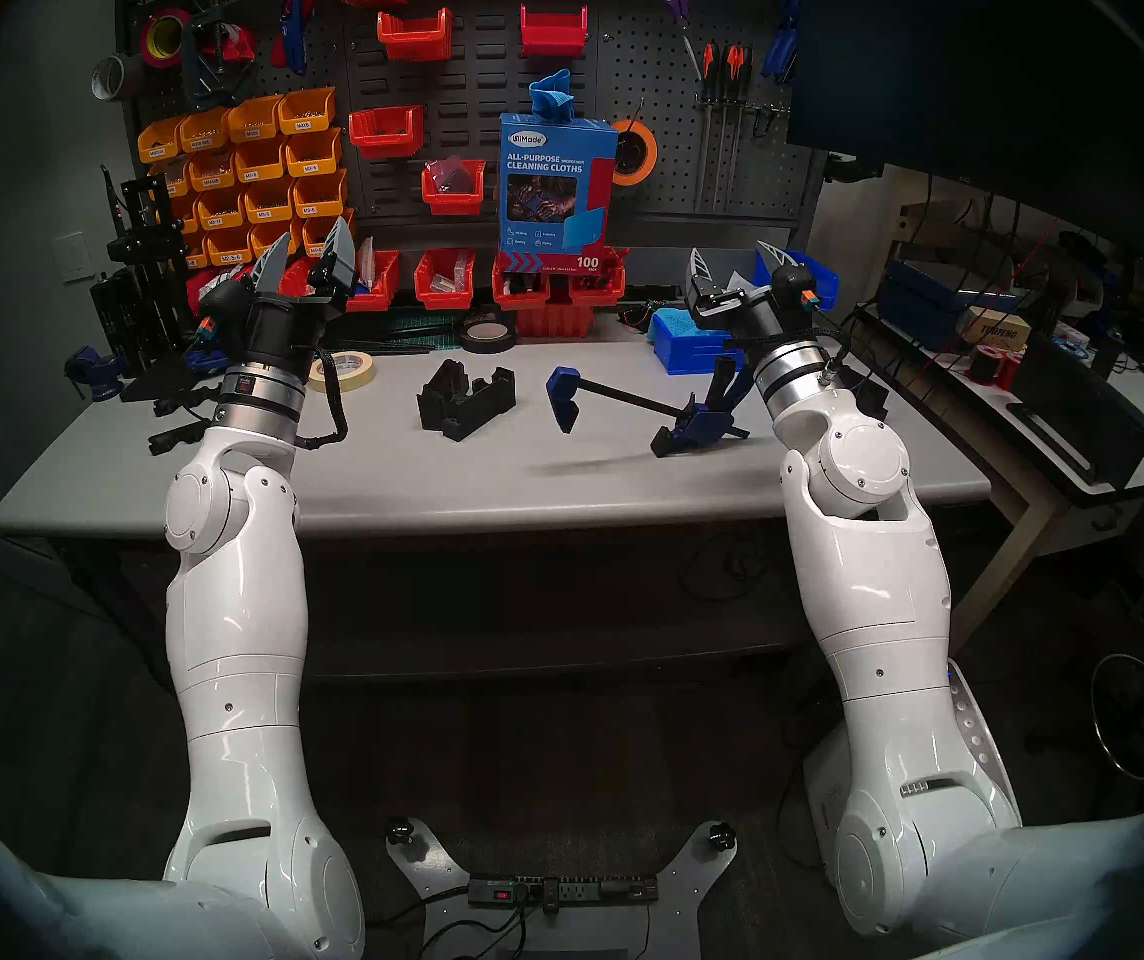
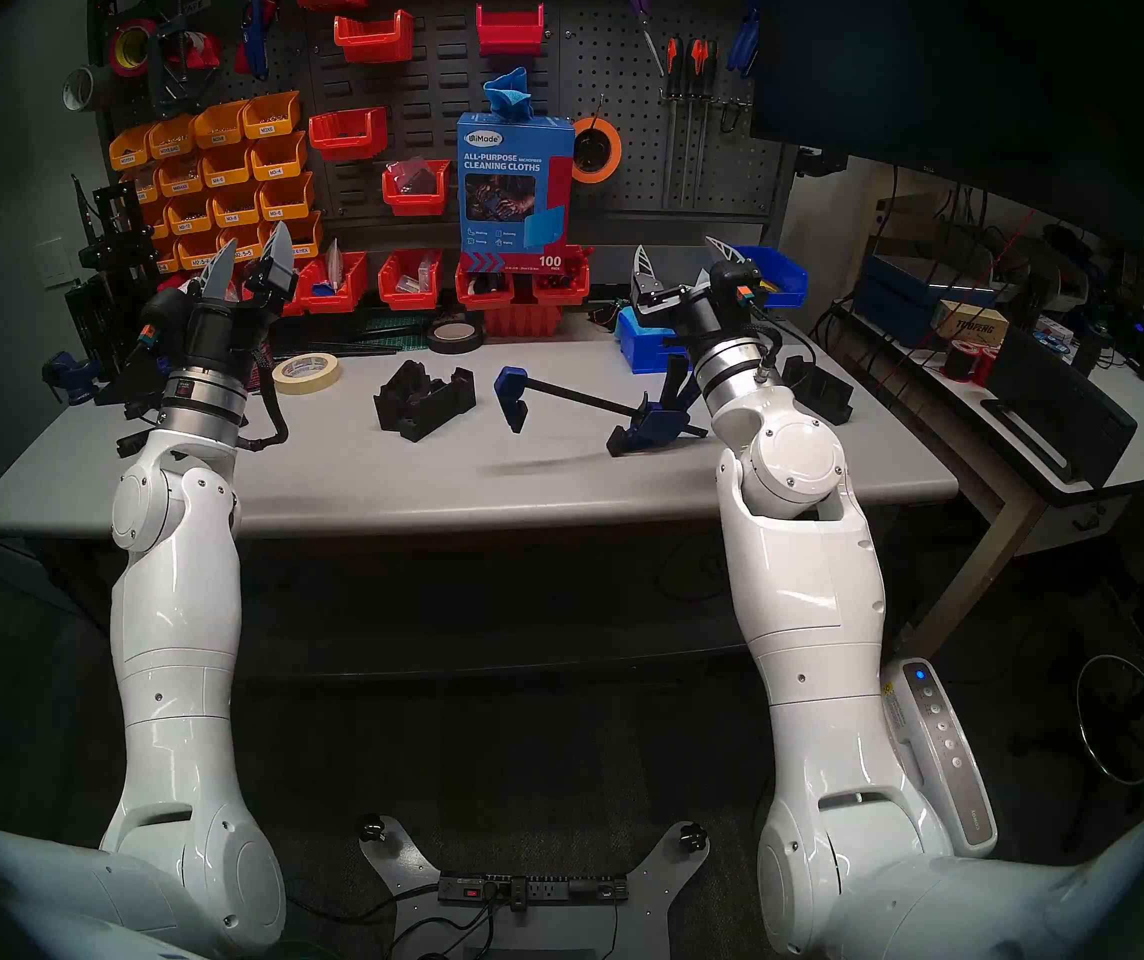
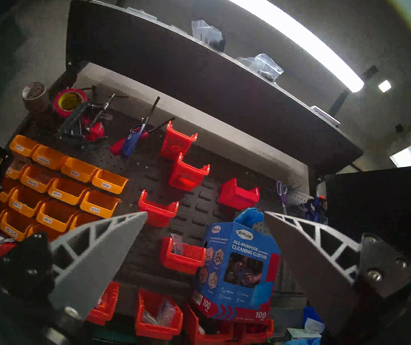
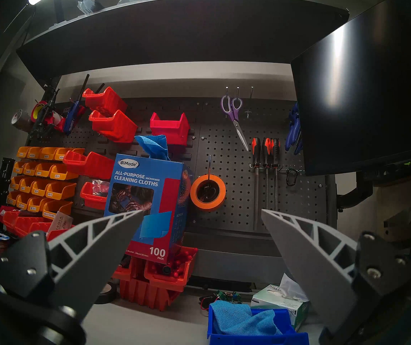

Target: Clamp the two 3D printed pieces together with the clamp

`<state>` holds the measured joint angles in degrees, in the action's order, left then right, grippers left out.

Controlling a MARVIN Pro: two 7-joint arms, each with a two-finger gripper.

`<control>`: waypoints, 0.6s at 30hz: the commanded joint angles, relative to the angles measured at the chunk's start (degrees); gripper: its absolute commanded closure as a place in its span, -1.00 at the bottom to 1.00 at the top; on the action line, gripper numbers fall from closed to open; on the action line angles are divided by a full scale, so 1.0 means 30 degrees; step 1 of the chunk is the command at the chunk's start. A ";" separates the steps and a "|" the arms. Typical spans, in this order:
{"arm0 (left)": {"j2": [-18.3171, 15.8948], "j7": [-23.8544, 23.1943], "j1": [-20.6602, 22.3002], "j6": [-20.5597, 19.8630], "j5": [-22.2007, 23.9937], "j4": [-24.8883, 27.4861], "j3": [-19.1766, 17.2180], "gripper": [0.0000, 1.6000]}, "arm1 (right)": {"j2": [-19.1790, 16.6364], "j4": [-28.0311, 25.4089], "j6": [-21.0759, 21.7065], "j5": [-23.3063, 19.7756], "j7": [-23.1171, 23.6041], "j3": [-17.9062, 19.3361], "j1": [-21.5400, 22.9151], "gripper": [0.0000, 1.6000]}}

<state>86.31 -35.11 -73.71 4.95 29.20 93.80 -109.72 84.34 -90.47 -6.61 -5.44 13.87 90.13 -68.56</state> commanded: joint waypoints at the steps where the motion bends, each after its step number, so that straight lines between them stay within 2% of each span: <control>1: -0.2009 -0.2120 0.0630 -0.1880 0.0629 0.0959 -0.0225 -1.00 | -0.0009 -0.0682 -0.0173 0.0033 0.0021 -0.0027 0.0573 -1.00; 2: -0.2509 -0.2765 0.0625 -0.2249 0.0905 0.0835 -0.0193 -1.00 | -0.0010 -0.0684 -0.0173 0.0033 0.0021 -0.0028 0.0573 -1.00; 3: -0.2461 -0.2827 0.0645 -0.2581 0.0870 0.0922 -0.0236 -1.00 | -0.0009 -0.0677 -0.0174 0.0031 0.0021 -0.0027 0.0573 -1.00; 10: -0.4231 -0.5513 0.1247 -0.4930 0.1318 0.0294 -0.0184 -1.00 | -0.0008 -0.0671 -0.0175 0.0029 0.0021 -0.0027 0.0572 -1.00; 11: -0.4067 -0.5452 0.1381 -0.5209 0.1196 0.0322 -0.0221 -1.00 | -0.0008 -0.0667 -0.0175 0.0028 0.0021 -0.0026 0.0572 -1.00; 12: -0.4574 -0.6113 0.1521 -0.5553 0.1315 0.0078 -0.0116 -1.00 | -0.0008 -0.0667 -0.0175 0.0028 0.0021 -0.0026 0.0573 -1.00; 13: -0.4603 -0.6260 0.1664 -0.5803 0.1278 0.0007 -0.0120 -1.00 | -0.0008 -0.0668 -0.0175 0.0028 0.0021 -0.0026 0.0573 -1.00; 14: -0.5267 -0.7086 0.1867 -0.6163 0.1442 -0.0361 0.0065 -1.00 | -0.0008 -0.0669 -0.0175 0.0028 0.0021 -0.0027 0.0573 -1.00; 15: -0.4816 -0.6757 0.2090 -0.6415 0.1274 -0.0346 -0.0025 -1.00 | -0.0009 -0.0671 -0.0175 0.0029 0.0021 -0.0027 0.0573 -1.00; 16: -0.5479 -0.7564 0.2280 -0.6605 0.1361 -0.0760 0.0195 -1.00 | -0.0009 -0.0673 -0.0175 0.0029 0.0021 -0.0027 0.0572 -1.00; 17: -0.5306 -0.7508 0.2372 -0.6797 0.1255 -0.0786 0.0187 -1.00 | -0.0009 -0.0677 -0.0174 0.0030 0.0020 -0.0027 0.0572 -1.00; 18: -0.5778 -0.8106 0.2702 -0.6974 0.1356 -0.1255 0.0444 -1.00 | -0.0010 -0.0681 -0.0173 0.0032 0.0020 -0.0028 0.0572 -1.00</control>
<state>75.22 -53.19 -71.64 -12.83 32.09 92.59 -109.96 84.34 -90.47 -6.61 -5.44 13.87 90.13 -68.58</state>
